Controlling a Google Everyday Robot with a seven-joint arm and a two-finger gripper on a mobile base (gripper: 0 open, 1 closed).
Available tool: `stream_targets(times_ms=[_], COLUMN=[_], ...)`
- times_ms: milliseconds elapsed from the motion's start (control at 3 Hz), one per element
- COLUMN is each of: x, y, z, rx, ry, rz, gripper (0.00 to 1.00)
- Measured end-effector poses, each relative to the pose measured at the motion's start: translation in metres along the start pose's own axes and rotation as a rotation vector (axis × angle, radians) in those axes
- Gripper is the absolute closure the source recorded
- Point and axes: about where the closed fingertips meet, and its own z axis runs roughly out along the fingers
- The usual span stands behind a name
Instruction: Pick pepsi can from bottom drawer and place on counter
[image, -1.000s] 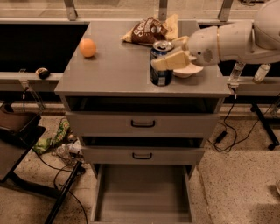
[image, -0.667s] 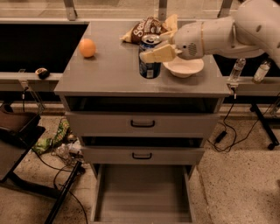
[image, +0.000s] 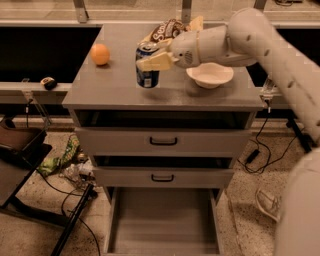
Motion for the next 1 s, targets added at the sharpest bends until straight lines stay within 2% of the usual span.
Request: stream_targets(times_ms=[333,667,1000], x=[0.0109,0.0107,0.0107], y=[-0.002,-0.0004,-0.0003], z=[0.044,0.0509,0.0509], rx=[-0.031,-0.04,-0.04], ry=[0.039,0.042,0.042], rz=[0.002,0.0,0.0], gripper=[1.0,0.83,0.59])
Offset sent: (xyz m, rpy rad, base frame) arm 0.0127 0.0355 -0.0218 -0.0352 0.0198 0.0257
